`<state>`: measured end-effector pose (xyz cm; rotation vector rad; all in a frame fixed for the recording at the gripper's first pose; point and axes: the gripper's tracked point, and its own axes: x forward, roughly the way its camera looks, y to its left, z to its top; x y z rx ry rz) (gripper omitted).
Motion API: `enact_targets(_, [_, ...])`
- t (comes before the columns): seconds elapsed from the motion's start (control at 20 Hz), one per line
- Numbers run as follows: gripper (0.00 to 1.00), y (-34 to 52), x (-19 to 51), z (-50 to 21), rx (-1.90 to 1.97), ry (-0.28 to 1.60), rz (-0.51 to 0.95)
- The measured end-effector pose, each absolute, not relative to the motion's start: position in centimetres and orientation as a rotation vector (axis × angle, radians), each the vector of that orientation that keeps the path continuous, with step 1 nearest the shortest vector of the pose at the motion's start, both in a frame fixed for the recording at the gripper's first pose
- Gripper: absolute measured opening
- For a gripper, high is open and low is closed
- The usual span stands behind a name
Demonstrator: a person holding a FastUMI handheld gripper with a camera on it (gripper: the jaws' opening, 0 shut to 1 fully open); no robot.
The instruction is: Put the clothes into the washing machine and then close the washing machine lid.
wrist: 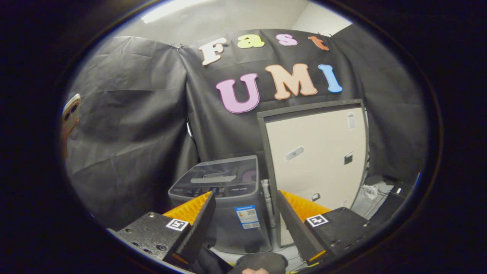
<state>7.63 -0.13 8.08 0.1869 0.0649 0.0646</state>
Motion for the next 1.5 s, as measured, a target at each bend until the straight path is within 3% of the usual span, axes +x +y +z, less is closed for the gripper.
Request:
enact_targets(0.45, [0.97, -1.3, 1.8, 2.6, 0.213, 0.056, 0.007])
enact_targets(1.5, [0.96, 1.2, -0.1, 3.5, 0.060, 0.033, 0.007])
